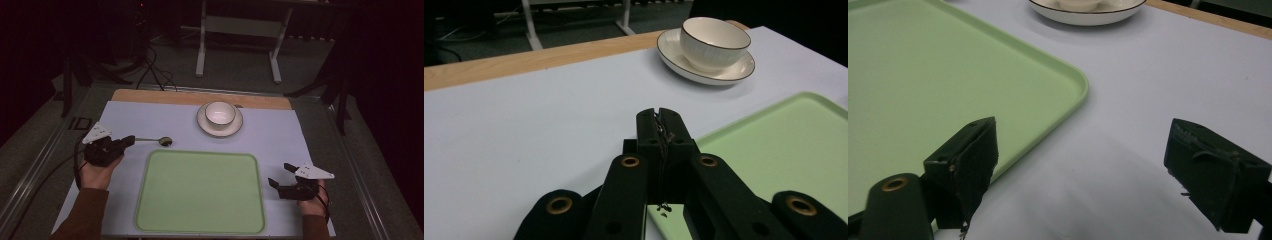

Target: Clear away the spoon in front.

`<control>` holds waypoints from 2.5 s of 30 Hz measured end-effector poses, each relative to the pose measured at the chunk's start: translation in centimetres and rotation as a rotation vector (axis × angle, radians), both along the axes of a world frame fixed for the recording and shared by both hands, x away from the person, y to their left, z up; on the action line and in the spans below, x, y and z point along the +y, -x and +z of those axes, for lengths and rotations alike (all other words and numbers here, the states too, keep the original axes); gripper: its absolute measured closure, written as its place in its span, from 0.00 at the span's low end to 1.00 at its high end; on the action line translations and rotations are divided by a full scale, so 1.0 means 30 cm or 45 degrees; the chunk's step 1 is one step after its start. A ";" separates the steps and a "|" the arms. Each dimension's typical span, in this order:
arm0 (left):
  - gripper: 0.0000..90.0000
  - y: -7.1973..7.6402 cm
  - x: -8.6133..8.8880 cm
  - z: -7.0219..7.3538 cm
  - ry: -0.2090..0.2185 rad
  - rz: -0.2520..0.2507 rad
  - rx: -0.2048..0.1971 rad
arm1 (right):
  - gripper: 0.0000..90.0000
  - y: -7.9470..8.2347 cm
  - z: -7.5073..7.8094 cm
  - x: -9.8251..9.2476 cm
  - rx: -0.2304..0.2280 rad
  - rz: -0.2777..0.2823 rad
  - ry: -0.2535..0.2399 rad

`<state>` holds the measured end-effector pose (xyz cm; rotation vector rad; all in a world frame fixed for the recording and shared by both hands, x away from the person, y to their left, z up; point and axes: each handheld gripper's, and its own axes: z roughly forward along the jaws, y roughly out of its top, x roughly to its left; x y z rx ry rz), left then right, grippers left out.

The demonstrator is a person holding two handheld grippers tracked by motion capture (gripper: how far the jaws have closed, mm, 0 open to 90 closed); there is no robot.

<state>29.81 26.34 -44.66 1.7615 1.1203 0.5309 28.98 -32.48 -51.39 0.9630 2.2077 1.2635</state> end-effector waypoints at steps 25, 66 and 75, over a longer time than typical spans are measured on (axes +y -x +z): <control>0.98 -0.082 0.038 0.000 0.155 0.087 -0.061 | 0.15 -0.002 -0.003 0.003 0.004 0.007 0.011; 0.99 -0.071 -0.010 0.020 0.241 -0.043 0.026 | 0.15 -0.004 -0.006 0.007 0.020 0.015 0.022; 0.99 -0.009 -0.002 0.033 0.205 -0.076 0.052 | 0.15 -0.005 -0.007 0.010 0.023 0.019 0.027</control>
